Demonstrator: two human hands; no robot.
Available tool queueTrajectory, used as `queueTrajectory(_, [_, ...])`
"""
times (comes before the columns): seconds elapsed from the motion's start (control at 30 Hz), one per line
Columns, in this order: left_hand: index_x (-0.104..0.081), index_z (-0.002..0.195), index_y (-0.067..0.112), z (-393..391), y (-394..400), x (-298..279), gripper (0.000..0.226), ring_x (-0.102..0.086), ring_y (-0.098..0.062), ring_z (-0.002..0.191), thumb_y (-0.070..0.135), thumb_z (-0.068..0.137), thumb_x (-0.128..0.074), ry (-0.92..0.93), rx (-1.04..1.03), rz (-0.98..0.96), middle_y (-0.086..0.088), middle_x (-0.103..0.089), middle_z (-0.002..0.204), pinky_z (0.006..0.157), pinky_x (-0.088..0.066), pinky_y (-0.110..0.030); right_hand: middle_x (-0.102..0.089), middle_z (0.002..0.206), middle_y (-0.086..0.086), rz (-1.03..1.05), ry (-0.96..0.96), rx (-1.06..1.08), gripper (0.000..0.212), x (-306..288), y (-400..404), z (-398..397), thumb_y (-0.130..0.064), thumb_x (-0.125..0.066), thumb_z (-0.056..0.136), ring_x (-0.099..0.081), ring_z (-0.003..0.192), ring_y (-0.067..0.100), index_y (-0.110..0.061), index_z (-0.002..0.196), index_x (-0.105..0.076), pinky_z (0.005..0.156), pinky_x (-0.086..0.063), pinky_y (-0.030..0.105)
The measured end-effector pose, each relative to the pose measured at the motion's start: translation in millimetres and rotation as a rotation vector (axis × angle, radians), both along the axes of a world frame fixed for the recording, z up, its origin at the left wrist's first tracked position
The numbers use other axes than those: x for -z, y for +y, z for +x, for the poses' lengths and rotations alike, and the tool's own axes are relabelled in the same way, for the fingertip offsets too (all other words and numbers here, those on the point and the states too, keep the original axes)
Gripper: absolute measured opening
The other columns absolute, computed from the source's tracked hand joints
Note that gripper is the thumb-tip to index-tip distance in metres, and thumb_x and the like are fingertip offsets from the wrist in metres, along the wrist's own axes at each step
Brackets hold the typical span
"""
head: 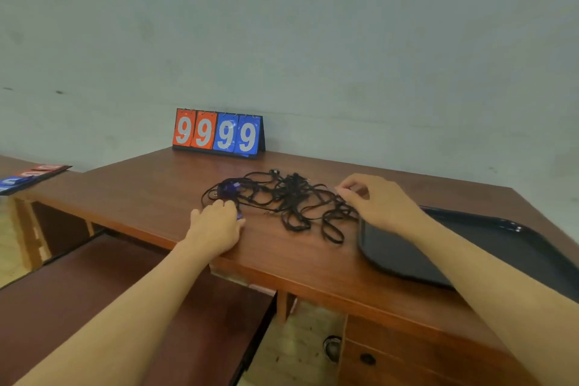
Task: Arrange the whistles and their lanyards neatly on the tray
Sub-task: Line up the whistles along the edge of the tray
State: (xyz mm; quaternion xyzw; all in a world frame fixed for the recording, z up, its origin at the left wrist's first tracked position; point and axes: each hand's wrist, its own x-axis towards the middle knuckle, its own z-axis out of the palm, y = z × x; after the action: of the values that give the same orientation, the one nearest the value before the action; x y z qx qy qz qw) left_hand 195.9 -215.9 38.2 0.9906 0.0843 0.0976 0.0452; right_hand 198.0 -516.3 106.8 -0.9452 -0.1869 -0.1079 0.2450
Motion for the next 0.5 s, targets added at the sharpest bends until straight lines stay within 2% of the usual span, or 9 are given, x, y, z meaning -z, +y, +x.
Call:
queueTrajectory(0.1, [-0.057,0.124,0.019,1,-17,-14,0.034,-0.060,-0.027,0.113,0.044,0.101,-0.052,-0.073,0.029,-0.103,-0.005,-0.063,0.124,0.101,-0.042,-0.051,-0.067,0.106,-0.015,0.048,0.051,0.075,0.015,-12,-63,-27,-0.043,-0.053,0.100,-0.062,0.095,0.005,-0.037,0.107,-0.064,0.080,-0.045,0.027])
queueTrajectory(0.17, [-0.059,0.122,0.019,2,-42,-29,0.032,-0.062,-0.024,0.109,0.040,0.098,-0.060,-0.163,0.122,-0.232,-0.004,-0.066,0.121,0.100,-0.047,-0.049,-0.070,0.103,-0.009,0.112,0.080,0.139,0.012,-13,-98,-33,-0.037,-0.053,0.101,-0.066,0.092,0.007,-0.035,0.107,-0.063,0.083,-0.051,0.032])
queueTrajectory(0.27, [-0.059,0.126,0.019,2,-103,-50,0.034,-0.060,-0.012,0.096,0.037,0.097,-0.063,-0.204,0.359,-0.373,0.003,-0.066,0.113,0.086,-0.048,-0.027,-0.069,0.105,-0.002,0.236,0.170,0.203,0.020,-10,-139,-31,-0.031,-0.052,0.103,-0.067,0.092,0.009,-0.037,0.120,-0.059,0.076,-0.054,0.026])
queueTrajectory(0.37, [-0.057,0.126,0.025,16,-168,-64,0.034,-0.059,-0.001,0.085,0.042,0.097,-0.062,-0.228,0.523,-0.469,0.010,-0.066,0.108,0.073,-0.043,-0.017,-0.066,0.113,-0.001,0.340,0.280,0.209,0.039,-1,-167,-19,-0.028,-0.052,0.104,-0.065,0.100,0.014,-0.043,0.139,-0.050,0.074,-0.053,0.021])
queueTrajectory(0.4, [-0.057,0.125,0.026,26,-186,-65,0.033,-0.061,-0.002,0.088,0.043,0.097,-0.062,-0.210,0.562,-0.511,0.009,-0.066,0.109,0.074,-0.047,-0.018,-0.065,0.114,-0.002,0.387,0.315,0.218,0.040,4,-174,-13,-0.026,-0.052,0.104,-0.065,0.102,0.015,-0.041,0.141,-0.050,0.074,-0.053,0.021])
queueTrajectory(0.5, [-0.058,0.126,0.025,57,-230,-66,0.030,-0.073,-0.017,0.094,0.038,0.099,-0.061,-0.060,0.636,-0.703,0.003,-0.065,0.119,0.079,-0.063,-0.033,-0.064,0.119,0.001,0.537,0.390,0.234,0.035,11,-190,14,-0.022,-0.050,0.105,-0.064,0.103,0.017,-0.036,0.135,-0.060,0.077,-0.056,0.024])
